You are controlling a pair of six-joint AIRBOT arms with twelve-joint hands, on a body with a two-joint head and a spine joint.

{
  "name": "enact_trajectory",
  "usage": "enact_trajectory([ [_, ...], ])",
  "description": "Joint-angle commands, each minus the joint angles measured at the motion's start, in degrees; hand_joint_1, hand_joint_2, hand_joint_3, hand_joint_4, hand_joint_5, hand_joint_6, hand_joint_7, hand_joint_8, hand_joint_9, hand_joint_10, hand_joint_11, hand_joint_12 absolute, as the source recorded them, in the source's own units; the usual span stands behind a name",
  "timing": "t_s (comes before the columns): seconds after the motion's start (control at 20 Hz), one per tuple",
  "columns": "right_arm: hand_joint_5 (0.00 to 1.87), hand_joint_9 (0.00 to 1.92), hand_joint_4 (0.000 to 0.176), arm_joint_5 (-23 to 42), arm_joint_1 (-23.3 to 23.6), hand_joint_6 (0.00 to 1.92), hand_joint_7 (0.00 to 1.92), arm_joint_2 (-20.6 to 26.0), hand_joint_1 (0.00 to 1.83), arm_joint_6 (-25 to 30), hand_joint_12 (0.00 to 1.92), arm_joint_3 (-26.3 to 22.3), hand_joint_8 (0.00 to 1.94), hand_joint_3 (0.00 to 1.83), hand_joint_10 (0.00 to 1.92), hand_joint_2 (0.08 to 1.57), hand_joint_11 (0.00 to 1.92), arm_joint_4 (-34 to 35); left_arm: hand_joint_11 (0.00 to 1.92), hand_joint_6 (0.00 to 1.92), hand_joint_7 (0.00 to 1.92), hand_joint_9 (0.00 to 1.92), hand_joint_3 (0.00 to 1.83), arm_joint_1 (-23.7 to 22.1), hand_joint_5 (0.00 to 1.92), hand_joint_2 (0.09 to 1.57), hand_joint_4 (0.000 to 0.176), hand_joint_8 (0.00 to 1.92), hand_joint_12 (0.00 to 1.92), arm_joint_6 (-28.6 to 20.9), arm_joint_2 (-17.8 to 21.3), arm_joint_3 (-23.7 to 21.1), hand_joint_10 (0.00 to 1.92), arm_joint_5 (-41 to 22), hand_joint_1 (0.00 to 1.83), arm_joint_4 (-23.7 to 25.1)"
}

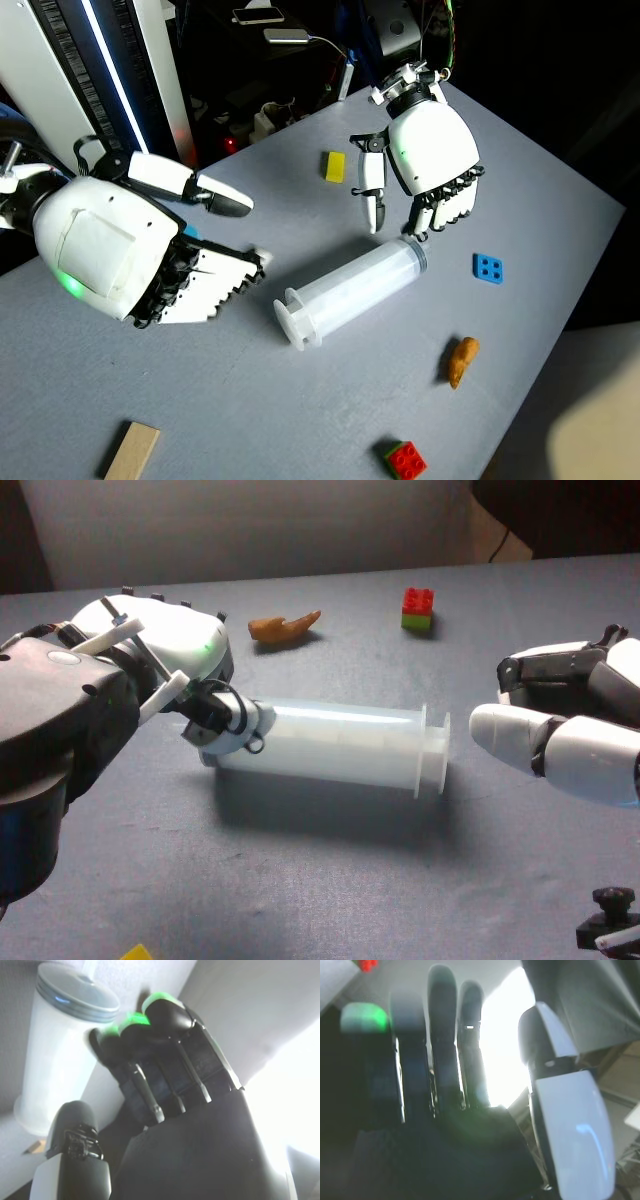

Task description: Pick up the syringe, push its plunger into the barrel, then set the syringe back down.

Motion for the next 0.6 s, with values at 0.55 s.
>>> enact_trajectory([
  [0.55,1.24,1.63,0.0,5.98,0.12,1.92,1.46,0.01,0.29,1.42,1.92,0.11,1.94,0.0,1.92,1.49,1.76,-3.21,1.49,1.92,1.33,1.38,0.0,-1.08,1.28,1.4,0.0,1.92,1.92,-0.57,1.13,-0.28,1.92,-1.7,0.43,3.8],
])
